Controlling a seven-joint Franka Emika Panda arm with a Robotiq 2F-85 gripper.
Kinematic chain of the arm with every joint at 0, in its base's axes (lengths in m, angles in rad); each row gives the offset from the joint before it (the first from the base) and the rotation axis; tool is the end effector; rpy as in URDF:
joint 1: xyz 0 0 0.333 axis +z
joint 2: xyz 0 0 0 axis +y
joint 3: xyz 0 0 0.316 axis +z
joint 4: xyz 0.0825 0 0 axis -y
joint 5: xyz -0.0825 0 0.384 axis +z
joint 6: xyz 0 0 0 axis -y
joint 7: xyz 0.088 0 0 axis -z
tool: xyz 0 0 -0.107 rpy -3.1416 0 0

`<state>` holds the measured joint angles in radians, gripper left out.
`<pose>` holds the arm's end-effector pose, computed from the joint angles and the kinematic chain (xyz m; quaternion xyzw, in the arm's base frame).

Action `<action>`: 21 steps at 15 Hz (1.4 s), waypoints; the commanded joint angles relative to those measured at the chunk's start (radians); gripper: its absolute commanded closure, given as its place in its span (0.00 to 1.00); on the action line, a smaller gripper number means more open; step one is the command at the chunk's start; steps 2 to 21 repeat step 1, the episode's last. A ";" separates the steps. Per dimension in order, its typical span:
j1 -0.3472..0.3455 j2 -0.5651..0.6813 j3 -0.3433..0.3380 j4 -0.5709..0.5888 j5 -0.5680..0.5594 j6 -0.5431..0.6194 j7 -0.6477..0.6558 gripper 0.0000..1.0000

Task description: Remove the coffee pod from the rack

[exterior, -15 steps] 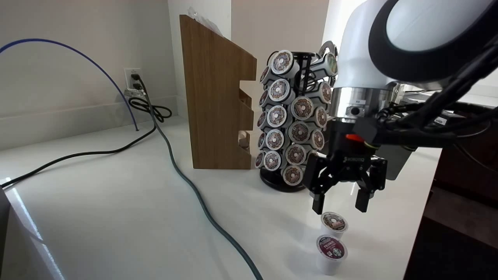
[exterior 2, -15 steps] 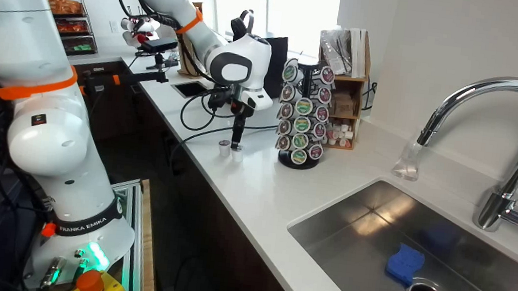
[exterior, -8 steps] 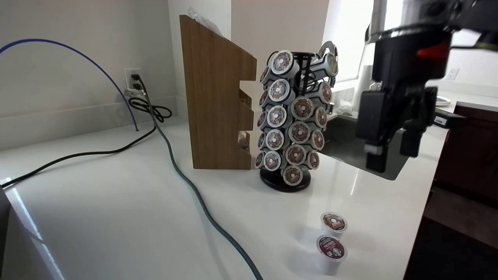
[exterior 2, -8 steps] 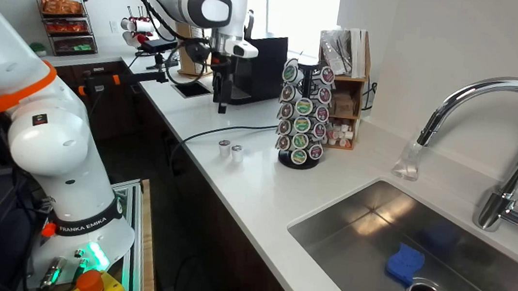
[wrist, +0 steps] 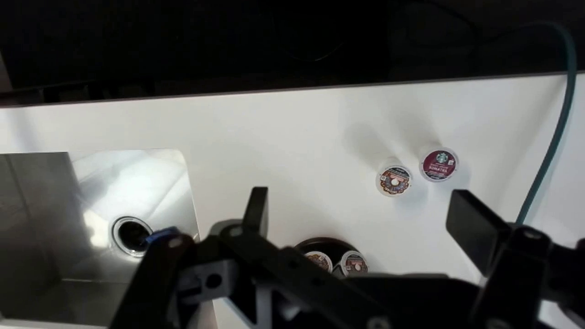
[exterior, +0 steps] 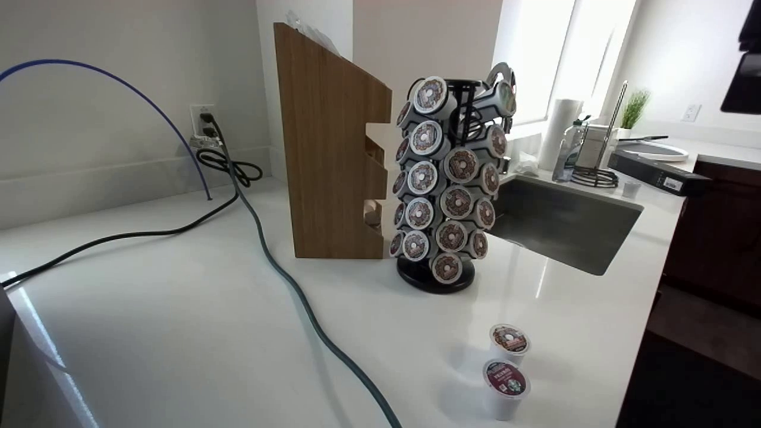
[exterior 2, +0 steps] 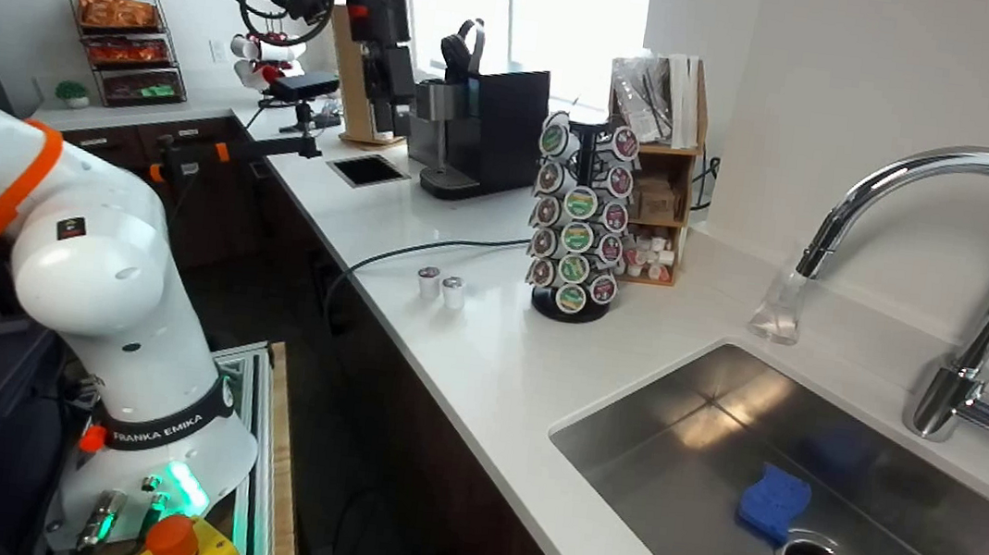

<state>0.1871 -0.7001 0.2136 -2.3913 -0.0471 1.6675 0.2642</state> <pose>0.3092 0.1402 0.5494 0.9946 0.0449 0.0110 0.0928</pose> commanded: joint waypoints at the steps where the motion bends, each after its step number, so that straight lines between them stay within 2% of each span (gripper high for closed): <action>1: -0.017 -0.002 0.014 0.000 0.007 -0.002 -0.009 0.00; 21: -0.017 -0.002 0.014 0.000 0.007 -0.002 -0.009 0.00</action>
